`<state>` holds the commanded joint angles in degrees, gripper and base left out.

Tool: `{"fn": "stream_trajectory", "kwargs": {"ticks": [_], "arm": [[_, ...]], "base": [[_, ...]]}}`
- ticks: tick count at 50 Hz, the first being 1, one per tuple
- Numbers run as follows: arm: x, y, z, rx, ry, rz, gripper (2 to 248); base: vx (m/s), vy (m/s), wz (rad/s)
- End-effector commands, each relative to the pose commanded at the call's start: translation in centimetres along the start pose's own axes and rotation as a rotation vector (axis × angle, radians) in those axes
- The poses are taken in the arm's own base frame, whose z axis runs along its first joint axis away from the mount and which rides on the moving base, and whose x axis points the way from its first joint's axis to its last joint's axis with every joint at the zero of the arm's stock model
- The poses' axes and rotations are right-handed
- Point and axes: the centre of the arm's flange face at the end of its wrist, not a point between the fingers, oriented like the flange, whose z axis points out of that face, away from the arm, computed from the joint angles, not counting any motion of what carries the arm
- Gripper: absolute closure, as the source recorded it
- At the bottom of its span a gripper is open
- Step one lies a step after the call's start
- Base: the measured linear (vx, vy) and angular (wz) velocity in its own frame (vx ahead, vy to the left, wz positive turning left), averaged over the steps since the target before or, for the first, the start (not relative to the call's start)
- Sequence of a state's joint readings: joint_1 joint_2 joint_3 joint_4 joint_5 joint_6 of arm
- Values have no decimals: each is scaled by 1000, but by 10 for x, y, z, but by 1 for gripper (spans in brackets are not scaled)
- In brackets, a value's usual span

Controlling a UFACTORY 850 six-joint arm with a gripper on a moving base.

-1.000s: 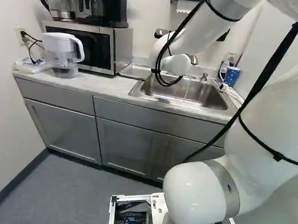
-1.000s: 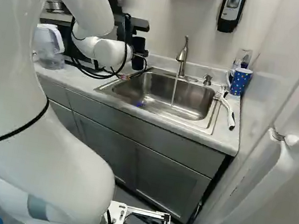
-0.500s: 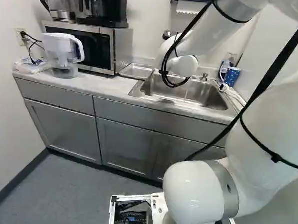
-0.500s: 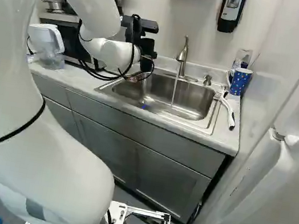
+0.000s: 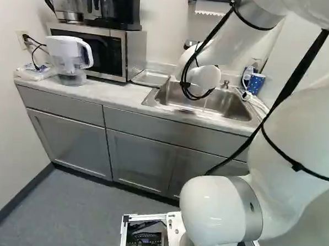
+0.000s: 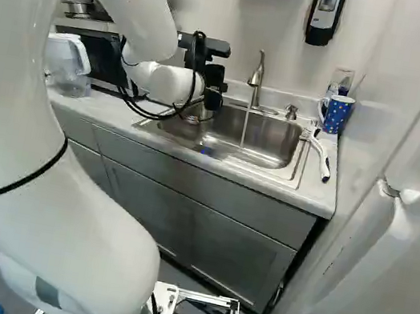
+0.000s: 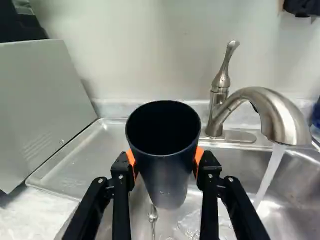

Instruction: Rinse the cup and place it in the tray

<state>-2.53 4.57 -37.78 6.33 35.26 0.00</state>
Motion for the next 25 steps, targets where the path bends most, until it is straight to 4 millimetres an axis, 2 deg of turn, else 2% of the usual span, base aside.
{"fn": "stream_trajectory", "kwargs": {"ticks": [25], "arm": [[-25, 16, 5, -36, -55, 4, 126]], "base": [[0, 0, 0]]}}
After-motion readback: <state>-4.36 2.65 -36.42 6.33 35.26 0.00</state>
